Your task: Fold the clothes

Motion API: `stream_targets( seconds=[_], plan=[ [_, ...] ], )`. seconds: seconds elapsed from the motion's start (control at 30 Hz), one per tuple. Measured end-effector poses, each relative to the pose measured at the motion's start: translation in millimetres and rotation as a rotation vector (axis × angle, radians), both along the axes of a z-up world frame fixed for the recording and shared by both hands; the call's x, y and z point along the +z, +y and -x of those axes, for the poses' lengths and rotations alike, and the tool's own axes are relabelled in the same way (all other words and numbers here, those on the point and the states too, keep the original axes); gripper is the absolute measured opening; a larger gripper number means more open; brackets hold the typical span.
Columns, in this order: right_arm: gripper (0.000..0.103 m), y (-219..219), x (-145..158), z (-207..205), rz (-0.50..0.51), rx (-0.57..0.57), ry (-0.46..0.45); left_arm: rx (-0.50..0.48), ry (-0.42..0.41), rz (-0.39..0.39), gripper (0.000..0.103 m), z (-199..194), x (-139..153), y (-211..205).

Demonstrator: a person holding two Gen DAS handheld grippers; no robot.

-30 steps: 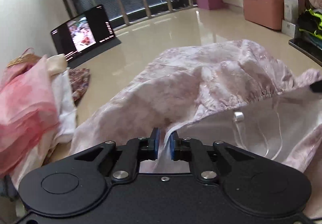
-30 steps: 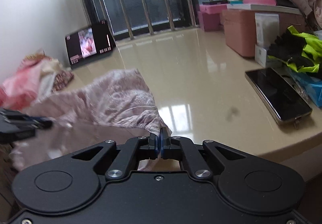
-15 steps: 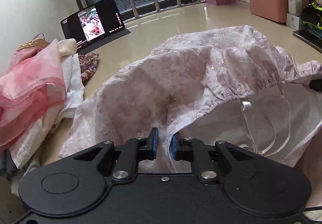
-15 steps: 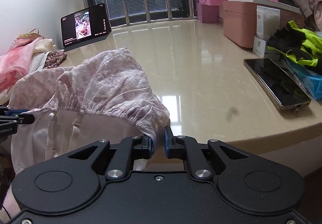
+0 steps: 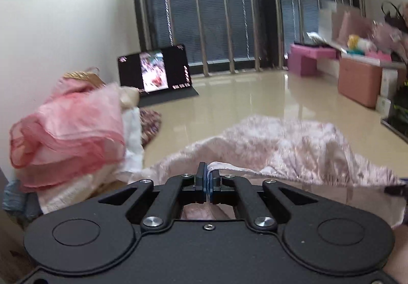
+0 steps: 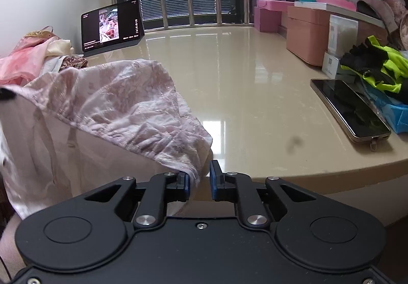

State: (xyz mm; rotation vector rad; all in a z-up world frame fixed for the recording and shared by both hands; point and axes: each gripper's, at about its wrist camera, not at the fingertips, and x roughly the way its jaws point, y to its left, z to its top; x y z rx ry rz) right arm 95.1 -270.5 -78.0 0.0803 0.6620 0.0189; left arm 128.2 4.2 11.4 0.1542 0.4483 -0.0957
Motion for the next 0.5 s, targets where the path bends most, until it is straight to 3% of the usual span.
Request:
stream_targets(
  seconds=[0.1, 0.27, 0.4, 0.5],
  plan=[
    [0.017, 2, 1, 1, 0.000, 0.009, -0.002, 0.007, -0.004, 0.002, 0.002, 5, 2, 3],
    [0.003, 4, 10, 5, -0.012, 0.054, -0.002, 0.034, -0.027, -0.044, 0.002, 15, 0, 6],
    [0.001, 8, 34, 17, 0.033, 0.098, -0.058, 0.067, -0.052, -0.076, 0.002, 28, 1, 12],
    [0.001, -1, 65, 30, 0.015, 0.088, -0.145, 0.054, -0.101, -0.085, 0.002, 46, 18, 15]
  ],
)
